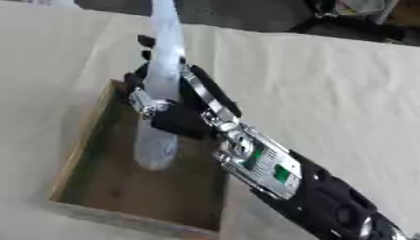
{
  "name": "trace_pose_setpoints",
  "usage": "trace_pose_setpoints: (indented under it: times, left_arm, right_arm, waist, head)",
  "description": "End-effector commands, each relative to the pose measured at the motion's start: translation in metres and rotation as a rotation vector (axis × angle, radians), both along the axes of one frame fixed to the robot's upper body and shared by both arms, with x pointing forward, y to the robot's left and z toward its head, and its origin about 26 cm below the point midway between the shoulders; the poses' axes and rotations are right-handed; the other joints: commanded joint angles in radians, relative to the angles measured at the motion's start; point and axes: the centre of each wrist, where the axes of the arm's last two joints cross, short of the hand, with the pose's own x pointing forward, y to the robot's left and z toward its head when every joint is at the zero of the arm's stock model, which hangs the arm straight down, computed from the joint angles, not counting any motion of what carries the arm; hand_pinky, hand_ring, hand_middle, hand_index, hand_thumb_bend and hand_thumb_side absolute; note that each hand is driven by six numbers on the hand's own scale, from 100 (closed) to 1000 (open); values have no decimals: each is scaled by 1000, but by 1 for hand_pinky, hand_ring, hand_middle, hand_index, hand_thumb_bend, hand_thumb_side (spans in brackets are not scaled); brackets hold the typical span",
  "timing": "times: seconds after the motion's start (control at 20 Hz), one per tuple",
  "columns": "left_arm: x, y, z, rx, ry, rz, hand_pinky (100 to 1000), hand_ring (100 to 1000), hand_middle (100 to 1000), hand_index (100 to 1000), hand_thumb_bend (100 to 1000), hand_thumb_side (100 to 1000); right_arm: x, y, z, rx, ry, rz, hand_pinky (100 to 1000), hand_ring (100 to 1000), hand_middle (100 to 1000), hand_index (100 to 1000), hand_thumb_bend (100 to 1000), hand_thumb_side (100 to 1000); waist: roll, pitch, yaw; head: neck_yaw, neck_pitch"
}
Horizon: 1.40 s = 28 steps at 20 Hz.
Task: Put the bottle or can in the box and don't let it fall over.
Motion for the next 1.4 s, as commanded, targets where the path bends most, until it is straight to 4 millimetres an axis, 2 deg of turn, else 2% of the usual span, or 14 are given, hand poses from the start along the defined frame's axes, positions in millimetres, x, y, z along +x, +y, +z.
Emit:
trace_pose_setpoints:
  times: [0.05,0.1,0.2,0.4,0.45,0.5,0.55,0.9,1.4]
  left_arm:
    - [-3,5,5,15,-12,25,1000,751,813,712,602,465]
    - [-3,6,4,14,-11,29,1000,751,814,712,585,491]
    - [-4,7,3,14,-9,37,1000,751,813,712,602,465]
    - [-5,8,2,11,-6,46,1000,750,813,712,601,465]
    - [-5,8,2,11,-6,47,1000,750,813,712,601,464]
    - [-5,8,2,11,-6,47,1000,750,813,712,601,464]
    - [-5,8,2,11,-6,48,1000,750,813,712,601,465]
    - [-6,9,0,10,0,52,1000,750,813,712,601,466]
    - [-8,11,-2,12,8,64,1000,750,813,712,601,467]
  right_arm:
    - [-5,2,3,-21,-22,0,1000,1000,1000,658,100,470]
    - [-6,3,2,-29,-19,-1,1000,1000,1000,669,100,448]
    - [-6,3,0,-41,-19,-2,1000,1000,1000,707,100,470]
    - [-7,3,-2,-71,-33,15,1000,1000,1000,834,100,470]
    - [-7,3,-3,-84,-33,22,1000,1000,1000,899,100,470]
    - [-7,3,-3,-97,-31,30,1000,1000,1000,926,100,470]
    - [-7,3,-4,-113,-27,39,1000,1000,1000,1000,100,470]
    - [-6,-2,-4,-198,8,89,1000,1000,1000,1000,100,470]
    - [-4,-19,-7,-215,16,70,1000,1000,1000,1000,100,470]
  waist:
    - [9,-11,0]
    - [10,-11,-1]
    - [11,-12,-2]
    - [13,-15,-4]
    - [13,-16,-5]
    - [13,-16,-6]
    - [13,-16,-7]
    - [15,-17,-13]
    - [17,-20,-26]
  head:
    - [-3,-7]
    - [-3,-6]
    - [-1,-5]
    - [0,-5]
    - [1,-5]
    - [2,-4]
    - [3,-3]
    - [10,0]
    - [21,3]
